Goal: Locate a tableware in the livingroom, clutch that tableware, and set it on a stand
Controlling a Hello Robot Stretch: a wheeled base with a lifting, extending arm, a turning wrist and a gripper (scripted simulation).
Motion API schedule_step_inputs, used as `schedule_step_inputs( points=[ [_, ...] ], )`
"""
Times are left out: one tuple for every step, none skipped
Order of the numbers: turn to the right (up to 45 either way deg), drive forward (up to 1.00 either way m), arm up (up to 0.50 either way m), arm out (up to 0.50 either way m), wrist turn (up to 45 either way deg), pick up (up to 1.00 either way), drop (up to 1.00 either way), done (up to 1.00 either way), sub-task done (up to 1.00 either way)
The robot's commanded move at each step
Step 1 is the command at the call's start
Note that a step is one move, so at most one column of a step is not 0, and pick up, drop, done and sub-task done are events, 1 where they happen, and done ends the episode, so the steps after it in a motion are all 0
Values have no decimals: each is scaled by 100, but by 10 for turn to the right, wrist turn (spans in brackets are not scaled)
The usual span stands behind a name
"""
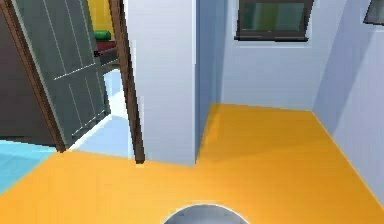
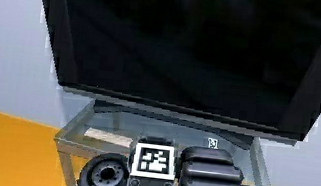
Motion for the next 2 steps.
schedule_step_inputs(
  points=[
    [0,0,0,48,0,0,0,0,0],
    [0,0,0,0,450,0,0,0,0]
  ],
)
